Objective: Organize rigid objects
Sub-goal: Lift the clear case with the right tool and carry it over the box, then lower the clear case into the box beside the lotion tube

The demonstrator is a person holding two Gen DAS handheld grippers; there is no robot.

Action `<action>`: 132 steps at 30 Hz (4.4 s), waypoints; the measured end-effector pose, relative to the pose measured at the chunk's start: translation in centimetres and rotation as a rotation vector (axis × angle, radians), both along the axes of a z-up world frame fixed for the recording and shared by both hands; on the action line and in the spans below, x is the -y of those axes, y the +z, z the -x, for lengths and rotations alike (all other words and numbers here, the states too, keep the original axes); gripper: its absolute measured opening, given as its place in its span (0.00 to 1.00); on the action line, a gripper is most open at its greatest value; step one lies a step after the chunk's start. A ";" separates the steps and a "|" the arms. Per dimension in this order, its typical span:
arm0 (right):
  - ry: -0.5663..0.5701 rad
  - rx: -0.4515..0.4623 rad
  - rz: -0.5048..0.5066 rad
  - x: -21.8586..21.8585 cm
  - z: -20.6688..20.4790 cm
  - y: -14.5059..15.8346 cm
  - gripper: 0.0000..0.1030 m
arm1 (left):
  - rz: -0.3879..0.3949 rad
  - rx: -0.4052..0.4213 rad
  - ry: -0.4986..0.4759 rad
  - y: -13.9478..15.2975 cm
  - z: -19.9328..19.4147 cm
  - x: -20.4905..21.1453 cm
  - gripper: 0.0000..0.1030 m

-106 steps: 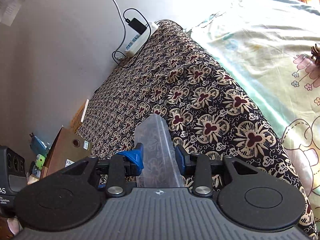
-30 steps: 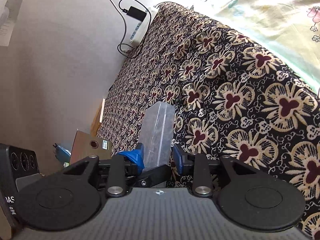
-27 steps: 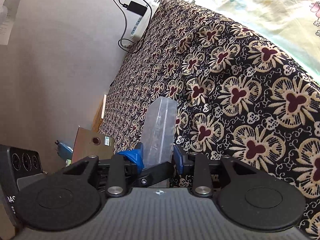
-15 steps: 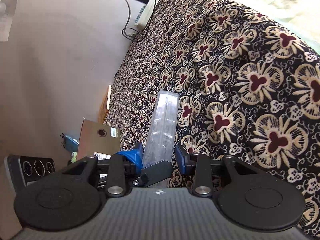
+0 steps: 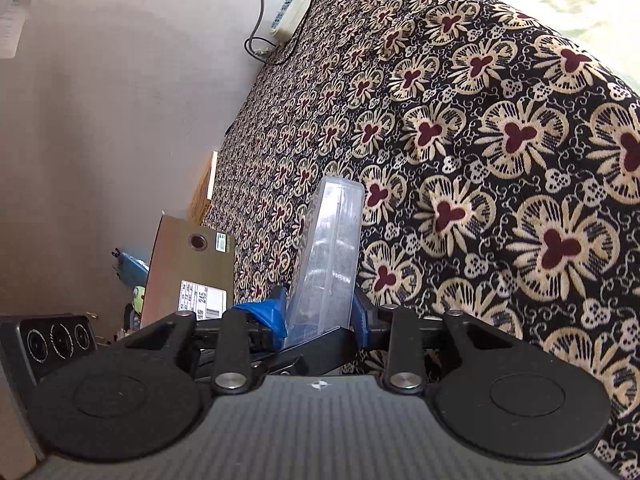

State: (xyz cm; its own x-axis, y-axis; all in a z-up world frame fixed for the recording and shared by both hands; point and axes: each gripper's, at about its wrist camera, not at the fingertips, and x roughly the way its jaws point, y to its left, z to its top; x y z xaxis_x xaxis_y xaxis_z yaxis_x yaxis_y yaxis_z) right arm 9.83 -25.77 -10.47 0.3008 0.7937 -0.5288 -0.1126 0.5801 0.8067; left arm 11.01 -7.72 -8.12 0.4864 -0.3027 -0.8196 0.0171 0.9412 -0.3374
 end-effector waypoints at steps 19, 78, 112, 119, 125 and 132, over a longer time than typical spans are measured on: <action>0.251 -0.016 0.094 -7.3 4.7 1.7 0.17 | 0.010 -0.085 0.072 1.3 5.9 -2.5 0.46; 0.427 0.285 0.039 -30.7 4.3 13.9 0.15 | -0.107 0.193 0.114 14.0 12.6 -26.5 0.47; 0.570 0.268 0.567 -38.2 -2.1 10.7 0.14 | 0.108 -0.024 0.077 5.4 2.0 -30.5 0.50; 0.635 0.299 0.653 -39.8 -2.3 10.0 0.12 | 0.116 -0.098 0.075 4.3 1.5 -30.4 0.51; 0.649 0.285 0.662 -40.3 -2.5 8.9 0.12 | 0.143 -0.156 0.105 3.3 1.5 -31.0 0.50; 0.652 0.271 0.657 -40.9 -2.7 8.1 0.12 | 0.125 -0.190 0.124 3.0 1.3 -31.1 0.50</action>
